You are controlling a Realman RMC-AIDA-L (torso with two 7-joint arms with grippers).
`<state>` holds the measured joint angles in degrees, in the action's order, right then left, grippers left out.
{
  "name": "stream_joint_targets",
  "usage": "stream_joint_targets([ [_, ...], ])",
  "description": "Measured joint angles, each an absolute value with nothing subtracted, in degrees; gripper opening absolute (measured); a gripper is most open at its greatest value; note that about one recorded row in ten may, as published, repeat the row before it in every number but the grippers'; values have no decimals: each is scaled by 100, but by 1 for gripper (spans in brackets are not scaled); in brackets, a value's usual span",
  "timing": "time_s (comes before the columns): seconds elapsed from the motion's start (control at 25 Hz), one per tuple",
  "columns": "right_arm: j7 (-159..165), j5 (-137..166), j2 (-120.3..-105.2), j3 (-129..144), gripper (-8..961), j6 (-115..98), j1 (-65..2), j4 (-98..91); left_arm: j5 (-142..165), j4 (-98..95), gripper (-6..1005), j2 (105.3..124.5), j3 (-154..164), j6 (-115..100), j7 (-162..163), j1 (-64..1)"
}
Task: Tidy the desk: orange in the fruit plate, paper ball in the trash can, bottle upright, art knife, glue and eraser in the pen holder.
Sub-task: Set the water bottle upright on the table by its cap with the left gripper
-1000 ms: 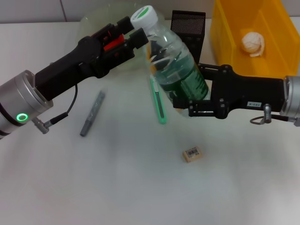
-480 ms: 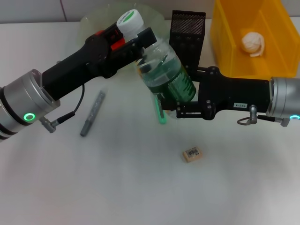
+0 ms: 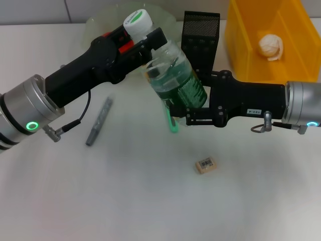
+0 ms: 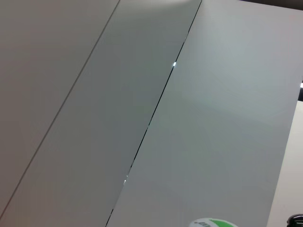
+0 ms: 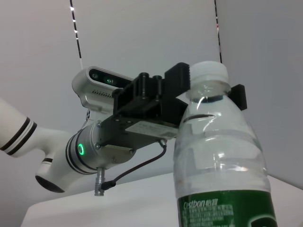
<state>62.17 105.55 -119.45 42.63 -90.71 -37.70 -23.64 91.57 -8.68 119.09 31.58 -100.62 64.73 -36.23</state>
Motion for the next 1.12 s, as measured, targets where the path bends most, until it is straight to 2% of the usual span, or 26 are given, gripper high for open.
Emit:
stream_joint_targets([
  [0.88, 6255, 10522, -11944, 4301, 761, -9111, -3787, -2268, 9078, -871, 435, 11882, 3155, -9917, 6514, -3611],
  [1.12, 6257, 10429, -11948, 4325, 761, -9088, -3781, -2254, 9050, -886, 436, 11882, 3154, -9914, 6487, -3592],
])
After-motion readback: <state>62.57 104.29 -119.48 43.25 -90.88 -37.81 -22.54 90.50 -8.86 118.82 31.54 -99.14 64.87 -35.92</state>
